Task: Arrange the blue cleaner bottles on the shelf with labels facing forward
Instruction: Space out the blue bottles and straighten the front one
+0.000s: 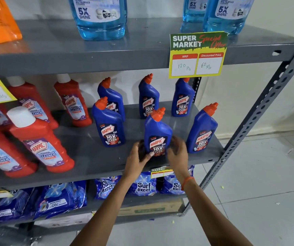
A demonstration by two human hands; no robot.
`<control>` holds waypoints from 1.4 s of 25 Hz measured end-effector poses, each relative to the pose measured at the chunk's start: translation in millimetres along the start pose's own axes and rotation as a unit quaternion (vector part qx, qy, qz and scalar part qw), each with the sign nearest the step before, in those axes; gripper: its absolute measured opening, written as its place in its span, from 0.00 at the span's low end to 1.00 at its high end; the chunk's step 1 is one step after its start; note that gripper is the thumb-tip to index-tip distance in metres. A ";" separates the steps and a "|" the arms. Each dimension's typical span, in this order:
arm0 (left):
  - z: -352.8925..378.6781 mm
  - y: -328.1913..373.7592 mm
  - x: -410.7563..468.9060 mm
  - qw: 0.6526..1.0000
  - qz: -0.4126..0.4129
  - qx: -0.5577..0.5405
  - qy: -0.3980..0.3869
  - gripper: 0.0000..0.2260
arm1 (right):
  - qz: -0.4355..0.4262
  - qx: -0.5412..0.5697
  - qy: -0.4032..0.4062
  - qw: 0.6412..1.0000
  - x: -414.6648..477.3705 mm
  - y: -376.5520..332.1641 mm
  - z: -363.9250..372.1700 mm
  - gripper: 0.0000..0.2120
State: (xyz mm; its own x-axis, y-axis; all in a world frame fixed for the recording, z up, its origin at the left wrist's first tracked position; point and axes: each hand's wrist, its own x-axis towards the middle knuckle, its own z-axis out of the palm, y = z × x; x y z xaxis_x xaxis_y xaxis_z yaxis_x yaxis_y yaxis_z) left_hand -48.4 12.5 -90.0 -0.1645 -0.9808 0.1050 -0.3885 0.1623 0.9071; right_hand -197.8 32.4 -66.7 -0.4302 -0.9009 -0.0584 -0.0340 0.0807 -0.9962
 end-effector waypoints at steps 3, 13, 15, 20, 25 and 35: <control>-7.6 18.7 -4.3 0.987 0.078 0.005 0.141 0.23 | -0.197 0.045 0.109 0.973 -27.2 -36.7 21.7 0.17; -106.6 -34.3 43.1 0.966 -0.051 -0.167 0.190 0.28 | -0.093 -0.044 -0.108 0.989 -11.4 -56.4 146.5 0.19; -116.0 -49.7 46.5 0.981 -0.079 -0.142 0.102 0.19 | 0.013 -0.074 -0.168 0.983 4.9 -40.5 145.9 0.18; -120.5 -51.3 30.5 0.986 -0.081 -0.118 0.082 0.15 | 0.007 -0.106 -0.217 0.970 0.7 -13.7 134.4 0.14; -120.4 -64.5 -8.9 0.992 -0.081 -0.061 0.073 0.16 | -0.061 -0.171 -0.241 0.953 -22.4 4.3 125.3 0.18; -121.0 -55.3 -22.3 0.989 -0.093 -0.087 0.070 0.19 | -0.096 -0.237 -0.254 0.933 -34.8 1.2 121.1 0.23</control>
State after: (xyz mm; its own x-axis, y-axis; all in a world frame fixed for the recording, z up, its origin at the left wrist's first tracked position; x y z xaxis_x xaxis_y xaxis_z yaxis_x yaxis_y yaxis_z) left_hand 86.4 12.2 -93.1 0.0268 -0.9993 -0.0269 -0.2359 -0.0325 0.9712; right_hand -73.7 12.1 -73.8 0.1032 -0.9944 -0.0240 -0.5125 -0.0325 -0.8581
